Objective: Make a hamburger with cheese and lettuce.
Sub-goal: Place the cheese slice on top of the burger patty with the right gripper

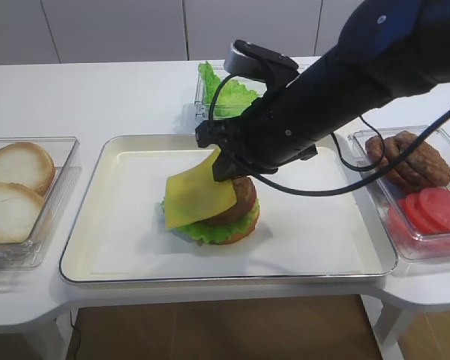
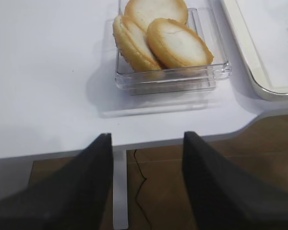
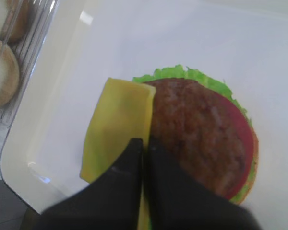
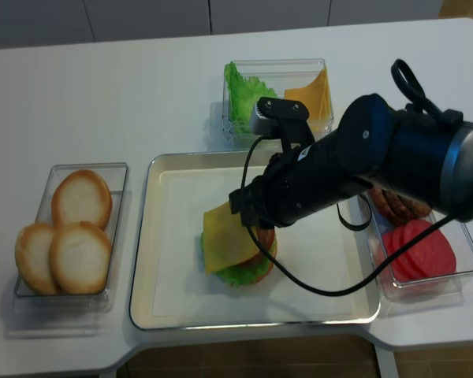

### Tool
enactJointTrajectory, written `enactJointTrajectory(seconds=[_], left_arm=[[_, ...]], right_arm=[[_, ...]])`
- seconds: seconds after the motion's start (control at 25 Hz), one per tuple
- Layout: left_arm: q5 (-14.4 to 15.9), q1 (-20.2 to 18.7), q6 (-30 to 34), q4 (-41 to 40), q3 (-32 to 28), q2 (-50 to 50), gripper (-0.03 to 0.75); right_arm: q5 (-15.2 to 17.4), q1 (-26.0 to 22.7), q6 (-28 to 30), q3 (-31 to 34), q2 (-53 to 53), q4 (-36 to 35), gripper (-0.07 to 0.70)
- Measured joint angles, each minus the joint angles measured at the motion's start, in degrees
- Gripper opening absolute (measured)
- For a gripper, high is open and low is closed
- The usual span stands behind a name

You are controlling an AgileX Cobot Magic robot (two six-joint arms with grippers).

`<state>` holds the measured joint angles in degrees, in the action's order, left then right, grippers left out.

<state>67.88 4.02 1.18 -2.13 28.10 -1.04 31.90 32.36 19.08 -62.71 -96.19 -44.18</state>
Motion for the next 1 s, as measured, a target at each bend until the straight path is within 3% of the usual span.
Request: enactJointTrajectory(seconds=[0.2, 0.48, 1.0], left_arm=[[0.0, 0.0, 0.0, 0.0, 0.0, 0.0, 0.352], [0.0, 0.0, 0.0, 0.0, 0.0, 0.0, 0.352], [0.0, 0.0, 0.0, 0.0, 0.0, 0.0, 0.352]], right_arm=[[0.0, 0.0, -2.5, 0.0, 0.3, 2.5, 0.035], [1.3, 0.0, -12.5, 0.0, 1.0, 15.6, 0.035], [0.1, 0.0, -13.0, 0.0, 1.0, 11.6, 0.035]])
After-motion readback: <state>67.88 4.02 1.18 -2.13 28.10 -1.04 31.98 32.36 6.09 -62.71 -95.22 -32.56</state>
